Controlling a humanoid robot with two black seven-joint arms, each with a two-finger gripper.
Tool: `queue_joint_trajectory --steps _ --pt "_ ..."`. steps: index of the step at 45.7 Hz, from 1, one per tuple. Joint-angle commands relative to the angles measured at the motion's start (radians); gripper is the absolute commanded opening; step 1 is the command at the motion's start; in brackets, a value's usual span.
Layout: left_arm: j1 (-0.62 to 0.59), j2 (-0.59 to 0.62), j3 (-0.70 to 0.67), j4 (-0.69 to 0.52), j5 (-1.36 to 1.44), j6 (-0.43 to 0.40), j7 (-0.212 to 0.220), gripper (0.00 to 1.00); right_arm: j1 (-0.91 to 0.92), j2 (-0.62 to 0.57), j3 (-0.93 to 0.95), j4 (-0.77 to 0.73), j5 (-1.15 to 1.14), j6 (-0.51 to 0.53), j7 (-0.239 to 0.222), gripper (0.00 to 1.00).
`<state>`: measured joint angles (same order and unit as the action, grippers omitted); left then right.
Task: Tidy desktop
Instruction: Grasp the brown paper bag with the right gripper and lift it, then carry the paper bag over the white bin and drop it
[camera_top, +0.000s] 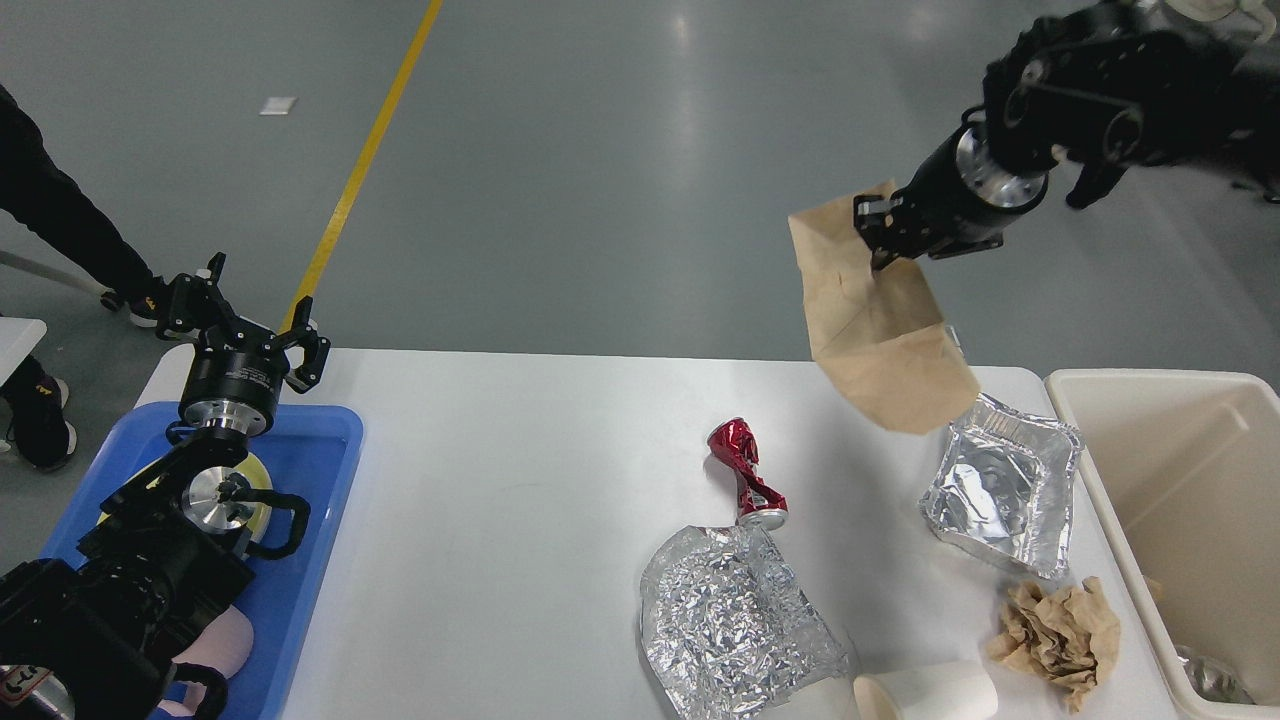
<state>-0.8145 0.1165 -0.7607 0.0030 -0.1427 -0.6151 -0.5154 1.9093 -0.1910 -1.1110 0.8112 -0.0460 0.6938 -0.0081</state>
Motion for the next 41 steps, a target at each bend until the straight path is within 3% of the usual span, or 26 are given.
queue_joint_trajectory --steps 1,9,16,26,39,41 --pt "0.000 0.000 0.000 0.000 0.000 0.000 0.000 0.96 0.103 -0.105 0.019 -0.004 0.003 0.006 0.002 0.00" --pt "0.000 0.000 0.000 0.000 0.000 0.000 0.000 0.96 0.181 -0.199 0.019 -0.007 0.003 0.007 0.002 0.00" --pt "0.000 0.000 0.000 0.000 0.000 0.000 0.000 0.96 0.140 -0.275 0.005 -0.044 0.003 -0.026 -0.003 0.00" --pt "0.000 0.000 0.000 0.000 0.000 0.000 0.000 0.96 -0.151 -0.412 0.002 -0.165 -0.008 -0.244 -0.004 0.00" --pt "0.000 0.000 0.000 0.000 0.000 0.000 0.000 0.96 -0.535 -0.447 0.049 -0.360 0.001 -0.333 -0.001 0.00" --pt "0.000 0.000 0.000 0.000 0.000 0.000 0.000 0.96 -0.584 -0.446 0.069 -0.368 0.001 -0.356 -0.001 0.15"
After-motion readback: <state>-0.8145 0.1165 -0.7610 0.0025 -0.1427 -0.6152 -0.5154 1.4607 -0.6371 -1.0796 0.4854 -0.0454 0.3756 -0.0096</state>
